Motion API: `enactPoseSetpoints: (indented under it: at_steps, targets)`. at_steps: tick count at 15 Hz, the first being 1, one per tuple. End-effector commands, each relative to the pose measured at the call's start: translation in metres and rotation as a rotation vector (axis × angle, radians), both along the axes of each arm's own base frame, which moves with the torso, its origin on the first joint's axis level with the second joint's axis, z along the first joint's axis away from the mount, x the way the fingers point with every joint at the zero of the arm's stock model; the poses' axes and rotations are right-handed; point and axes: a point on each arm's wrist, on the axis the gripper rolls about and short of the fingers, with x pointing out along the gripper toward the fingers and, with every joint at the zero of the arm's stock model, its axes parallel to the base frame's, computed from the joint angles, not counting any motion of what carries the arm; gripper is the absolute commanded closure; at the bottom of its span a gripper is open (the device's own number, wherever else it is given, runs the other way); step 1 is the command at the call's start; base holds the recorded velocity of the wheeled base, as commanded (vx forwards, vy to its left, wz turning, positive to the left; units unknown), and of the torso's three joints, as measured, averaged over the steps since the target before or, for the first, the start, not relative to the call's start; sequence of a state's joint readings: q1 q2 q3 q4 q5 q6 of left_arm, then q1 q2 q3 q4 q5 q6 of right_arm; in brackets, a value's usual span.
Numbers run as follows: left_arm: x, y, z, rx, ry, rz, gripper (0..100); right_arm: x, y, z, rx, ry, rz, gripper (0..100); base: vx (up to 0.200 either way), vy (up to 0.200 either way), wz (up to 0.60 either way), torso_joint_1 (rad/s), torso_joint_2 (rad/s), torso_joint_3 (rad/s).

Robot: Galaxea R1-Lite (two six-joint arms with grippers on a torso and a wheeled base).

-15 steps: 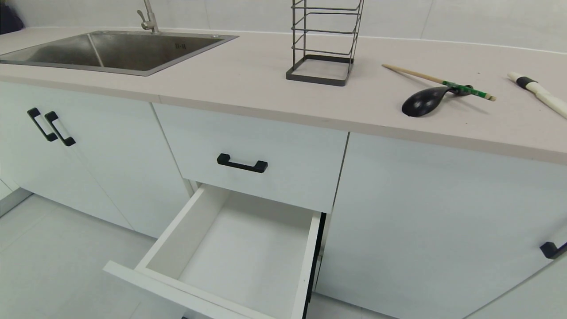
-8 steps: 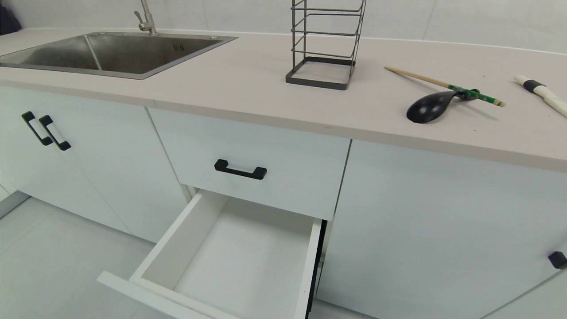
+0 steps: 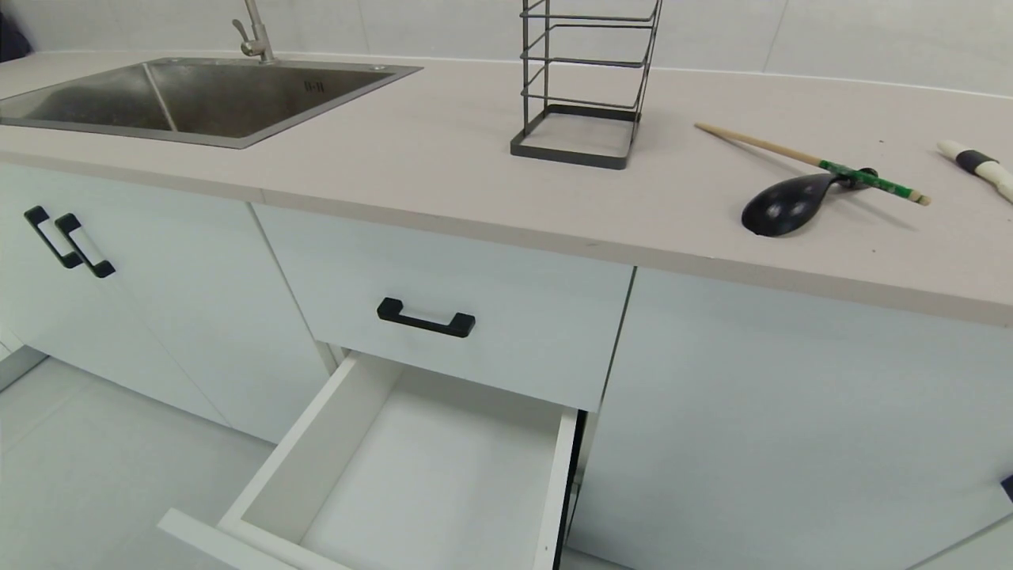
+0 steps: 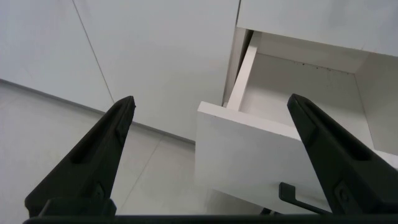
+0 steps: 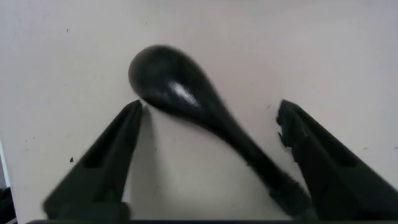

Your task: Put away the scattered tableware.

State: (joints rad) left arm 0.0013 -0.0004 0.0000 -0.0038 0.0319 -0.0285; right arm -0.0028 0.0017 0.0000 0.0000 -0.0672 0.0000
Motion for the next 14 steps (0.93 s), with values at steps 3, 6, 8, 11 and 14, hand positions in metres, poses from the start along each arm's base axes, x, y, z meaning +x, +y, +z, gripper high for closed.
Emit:
enactPoseSetpoints:
  at_steps: [3,6,8,11,14]
  targets:
    - [0.0000,0.0000,0.0001,-0.004,0.000,0.001,0,0.0000,0.0000,0.0000,0.000,0.000,-0.001,100,0.000,0.000,0.00,0.129,-0.13,-0.028]
    - [0.0000,0.0000,0.0002,-0.005,-0.002,0.001,0,0.0000,0.0000,0.0000,0.000,0.000,-0.001,100,0.000,0.000,0.00,0.251,-0.10,-0.162]
    - [0.0000,0.0000,0.0002,-0.005,-0.002,0.001,0,0.0000,0.0000,0.0000,0.000,0.000,-0.001,100,0.000,0.000,0.00,0.259,-0.57,-0.234]
    - [0.0000,0.0000,0.0002,-0.007,-0.002,0.001,0,0.0000,0.0000,0.0000,0.000,0.000,-0.001,100,0.000,0.000,0.00,0.188,-0.61,-0.181]
    - [0.0000,0.0000,0.0002,-0.005,-0.002,0.001,0,0.0000,0.0000,0.0000,0.000,0.000,-0.001,100,0.000,0.000,0.00,0.225,-0.48,-0.206]
